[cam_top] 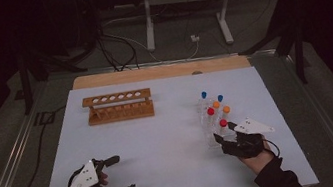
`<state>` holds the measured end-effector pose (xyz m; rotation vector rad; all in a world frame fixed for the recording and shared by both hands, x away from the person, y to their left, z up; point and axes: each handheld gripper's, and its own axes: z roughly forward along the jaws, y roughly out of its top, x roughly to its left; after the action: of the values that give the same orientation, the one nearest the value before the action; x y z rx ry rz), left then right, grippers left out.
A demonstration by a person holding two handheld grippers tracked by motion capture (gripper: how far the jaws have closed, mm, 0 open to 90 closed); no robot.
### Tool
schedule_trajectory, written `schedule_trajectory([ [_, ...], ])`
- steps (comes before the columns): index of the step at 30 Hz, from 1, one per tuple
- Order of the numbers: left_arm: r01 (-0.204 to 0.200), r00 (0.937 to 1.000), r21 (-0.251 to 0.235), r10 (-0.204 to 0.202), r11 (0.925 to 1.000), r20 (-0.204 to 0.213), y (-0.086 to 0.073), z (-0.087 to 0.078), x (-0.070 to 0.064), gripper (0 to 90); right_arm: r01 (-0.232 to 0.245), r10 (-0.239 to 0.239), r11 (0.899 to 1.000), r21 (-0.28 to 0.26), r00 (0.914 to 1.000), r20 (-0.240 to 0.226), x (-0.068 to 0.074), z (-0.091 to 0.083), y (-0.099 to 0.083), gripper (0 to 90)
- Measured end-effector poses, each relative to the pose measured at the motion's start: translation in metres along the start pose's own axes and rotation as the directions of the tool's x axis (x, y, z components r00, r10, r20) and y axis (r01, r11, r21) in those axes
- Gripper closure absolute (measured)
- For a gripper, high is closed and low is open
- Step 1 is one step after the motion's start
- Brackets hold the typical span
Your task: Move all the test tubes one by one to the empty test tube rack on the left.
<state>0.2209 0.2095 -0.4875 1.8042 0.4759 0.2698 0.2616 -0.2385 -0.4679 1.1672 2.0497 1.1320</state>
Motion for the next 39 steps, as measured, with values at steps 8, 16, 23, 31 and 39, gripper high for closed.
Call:
schedule_trajectory([
  [8, 0.004, 1.0, -0.008, -0.004, 1.0, 0.001, 0.0, 0.0, 0.0, 0.5, -0.031, 0.03, 0.999, 0.023, 0.9995, 0.007, -0.004, 0.003, -0.001, 63.8],
  [16, 0.003, 1.0, -0.001, -0.003, 1.0, 0.003, 0.0, 0.0, 0.0, 0.5, -0.032, 0.031, 0.999, 0.03, 0.9995, 0.007, -0.006, 0.007, -0.001, 74.2],
  [23, 0.007, 1.0, -0.01, -0.007, 0.9999, 0.003, 0.0, 0.0, 0.001, 0.5, -0.016, 0.016, 1.0, 0.02, 0.9999, 0.006, -0.006, 0.005, 0.002, 75.0],
  [31, 0.01, 0.9999, -0.006, -0.01, 0.9999, 0.003, 0.0, 0.0, 0.001, 0.5, 0.029, -0.029, 1.0, -0.001, 0.9996, 0.007, -0.005, -0.001, 0.009, 75.1],
  [39, 0.017, 0.9998, -0.007, -0.017, 0.9998, 0.007, 0.0, 0.0, 0.001, 0.5, 0.029, -0.029, 0.999, -0.041, 0.9996, -0.003, -0.007, -0.011, 0.021, 75.1],
])
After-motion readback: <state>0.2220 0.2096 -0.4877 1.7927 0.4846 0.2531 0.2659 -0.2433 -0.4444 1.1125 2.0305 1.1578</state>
